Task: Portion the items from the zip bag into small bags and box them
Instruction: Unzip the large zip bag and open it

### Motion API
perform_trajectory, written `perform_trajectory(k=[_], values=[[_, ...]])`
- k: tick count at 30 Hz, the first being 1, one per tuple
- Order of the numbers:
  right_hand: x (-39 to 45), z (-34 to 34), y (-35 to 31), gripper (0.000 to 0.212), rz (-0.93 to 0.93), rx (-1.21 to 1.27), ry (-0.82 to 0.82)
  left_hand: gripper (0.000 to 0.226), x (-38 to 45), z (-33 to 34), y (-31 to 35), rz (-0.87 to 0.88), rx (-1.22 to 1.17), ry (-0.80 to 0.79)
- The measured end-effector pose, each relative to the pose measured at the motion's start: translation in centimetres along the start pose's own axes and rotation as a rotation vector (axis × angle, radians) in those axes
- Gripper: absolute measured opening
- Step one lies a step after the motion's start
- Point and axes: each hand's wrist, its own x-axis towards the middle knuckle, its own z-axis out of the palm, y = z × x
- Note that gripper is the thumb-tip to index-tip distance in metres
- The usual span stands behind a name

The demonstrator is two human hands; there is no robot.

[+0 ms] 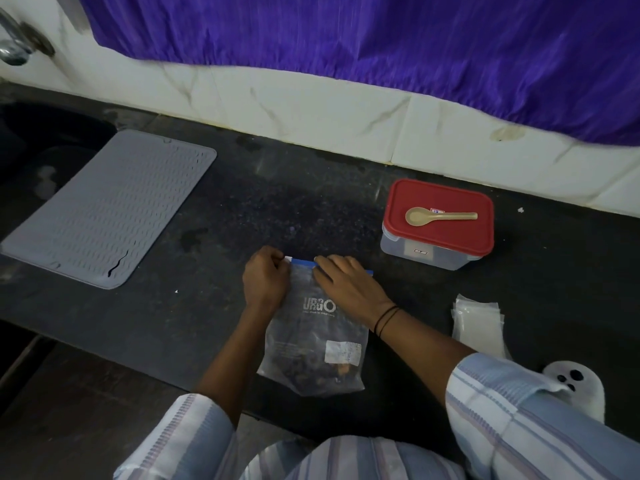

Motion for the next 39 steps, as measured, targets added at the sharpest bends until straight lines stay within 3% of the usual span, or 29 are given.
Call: perform_trajectory(k=[5,11,19,25,39], values=[[0.4,-0.2,0.2,0.038,-0.007,0.145,-0.061,0.007,-0.5,-0.6,0.3,0.022,-0.201,-0.019],[3.1,-1.8,-1.0,0.029,0.232,0.392,0.024,0.007,-1.0,-1.2,0.3,0.155,-0.349,-0.065],[4.7,-3.4,-0.9,0.023,0.337,0.738,0.019,0.012,-1.1,-2.2,1.0,0.181,-0.605,-0.177],[4.7,-4.8,0.0,0.026,0.26,0.566,0.019,0.014,-1.1,-2.9,1.5,0.161,-0.694,-0.217],[-2.2,-4.3,3.3,0.029,0.401,0.447,-0.064,0.02,-1.6,-3.6,-0.4,-0.175,-0.993,-0.008]])
